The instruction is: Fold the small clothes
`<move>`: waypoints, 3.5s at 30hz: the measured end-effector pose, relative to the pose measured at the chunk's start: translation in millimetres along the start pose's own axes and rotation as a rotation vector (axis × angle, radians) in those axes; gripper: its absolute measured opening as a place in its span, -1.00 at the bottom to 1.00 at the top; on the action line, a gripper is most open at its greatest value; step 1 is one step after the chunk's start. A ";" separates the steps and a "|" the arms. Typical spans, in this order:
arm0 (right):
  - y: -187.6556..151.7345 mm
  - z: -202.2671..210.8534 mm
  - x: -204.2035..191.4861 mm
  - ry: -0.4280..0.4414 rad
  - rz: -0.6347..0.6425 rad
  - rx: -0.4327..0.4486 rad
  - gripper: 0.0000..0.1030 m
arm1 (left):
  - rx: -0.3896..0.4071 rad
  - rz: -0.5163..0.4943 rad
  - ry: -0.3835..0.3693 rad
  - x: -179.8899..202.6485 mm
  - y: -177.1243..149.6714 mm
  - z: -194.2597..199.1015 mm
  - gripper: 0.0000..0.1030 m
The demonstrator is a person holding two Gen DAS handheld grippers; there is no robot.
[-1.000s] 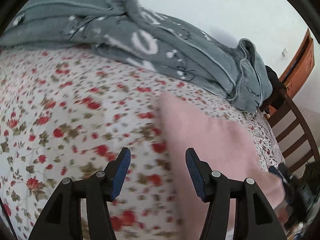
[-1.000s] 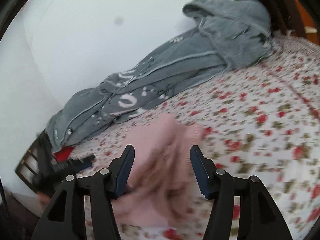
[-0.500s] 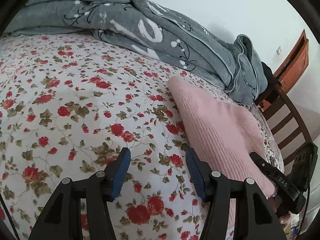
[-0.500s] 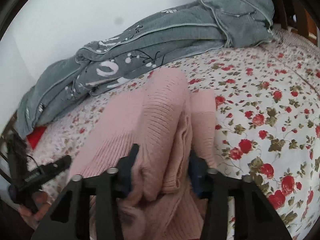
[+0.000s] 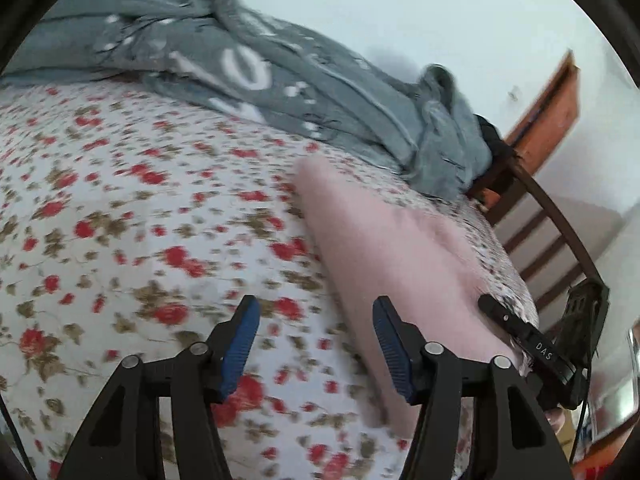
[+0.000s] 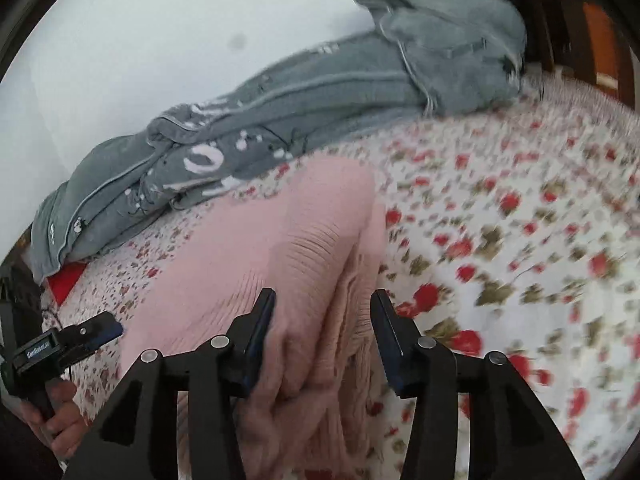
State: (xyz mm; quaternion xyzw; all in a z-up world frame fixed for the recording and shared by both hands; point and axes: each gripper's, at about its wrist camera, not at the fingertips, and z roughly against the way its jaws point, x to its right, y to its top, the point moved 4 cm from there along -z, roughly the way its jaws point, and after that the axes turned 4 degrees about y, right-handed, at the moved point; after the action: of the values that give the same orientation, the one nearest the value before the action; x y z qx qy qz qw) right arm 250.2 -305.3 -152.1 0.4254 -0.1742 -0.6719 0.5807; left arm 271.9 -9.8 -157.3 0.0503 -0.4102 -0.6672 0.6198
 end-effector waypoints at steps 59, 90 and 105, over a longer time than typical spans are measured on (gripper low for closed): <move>0.2 9.3 25.0 0.029 0.020 0.050 -0.35 | 0.072 -0.199 0.016 48.0 -45.2 23.2 0.19; 5.0 -46.7 26.8 0.010 0.032 -0.096 0.08 | -0.176 -0.014 -0.080 36.1 8.4 -89.3 0.31; 2.4 -44.0 29.2 0.014 0.028 -0.067 0.08 | -0.098 -0.055 -0.004 43.6 7.0 -85.4 0.29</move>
State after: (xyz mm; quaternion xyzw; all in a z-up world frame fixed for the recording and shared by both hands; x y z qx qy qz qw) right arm 286.9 -321.6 -186.5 0.4080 -0.1537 -0.6663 0.6050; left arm 316.7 -88.3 -190.1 0.0300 -0.3769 -0.7034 0.6019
